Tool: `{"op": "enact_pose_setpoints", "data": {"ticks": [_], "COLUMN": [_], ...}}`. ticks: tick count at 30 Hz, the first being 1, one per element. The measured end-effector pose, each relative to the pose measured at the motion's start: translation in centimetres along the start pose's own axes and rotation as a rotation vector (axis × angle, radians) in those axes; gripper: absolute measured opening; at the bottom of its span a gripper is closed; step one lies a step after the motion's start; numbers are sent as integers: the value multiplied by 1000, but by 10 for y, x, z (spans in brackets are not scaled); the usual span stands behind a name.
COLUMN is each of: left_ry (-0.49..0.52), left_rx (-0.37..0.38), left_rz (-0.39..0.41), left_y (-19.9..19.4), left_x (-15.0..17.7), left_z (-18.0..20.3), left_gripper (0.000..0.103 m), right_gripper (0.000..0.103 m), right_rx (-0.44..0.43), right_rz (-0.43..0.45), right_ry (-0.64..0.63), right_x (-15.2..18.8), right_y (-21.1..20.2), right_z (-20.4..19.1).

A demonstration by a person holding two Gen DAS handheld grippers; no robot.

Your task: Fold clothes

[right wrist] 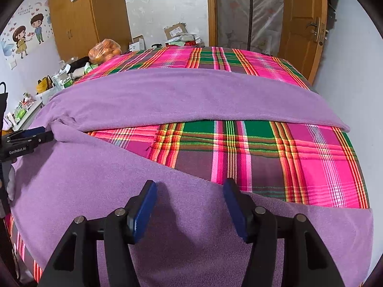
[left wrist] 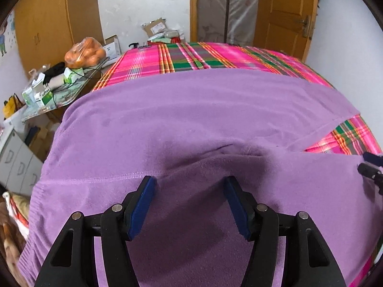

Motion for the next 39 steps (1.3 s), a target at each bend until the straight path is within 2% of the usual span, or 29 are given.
{"op": "enact_pose_setpoints", "data": {"ticks": [5, 12, 16, 18, 24, 30, 39], "left_ry": [-30, -135, -207, -218, -231, -208, -119], "left_rx": [6, -52, -50, -40, -70, -118, -95], "left_rz": [11, 27, 30, 39, 56, 59, 51], "left_y": [-9, -28, -33, -38, -49, -52, -44], "left_x": [2, 20, 35, 39, 47, 50, 47], "left_z": [-8, -57, -81, -84, -93, -84, -46], "left_gripper": [64, 64, 64, 64, 64, 64, 64], "right_gripper": [59, 59, 59, 59, 59, 59, 59], "right_rx": [-9, -7, -1, 2, 8, 7, 3], "right_rz": [3, 3, 2, 1, -1, -1, -1], "right_ry": [8, 8, 5, 2, -3, -5, -2], "right_x": [0, 0, 0, 0, 1, 0, -1], "right_y": [0, 0, 0, 0, 0, 1, 2], "right_z": [0, -2, -4, -4, -4, -1, -1]}}
Point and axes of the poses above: each gripper's, at about its wrist camera, not at the fingertips, and y roughly the way its jaws point, z to its right, x to its underside, the point moved 9 cm from there along y, roughly the way its jaws point, and after that the axes turned 2 degrees about -y, right-handed, at the moved point
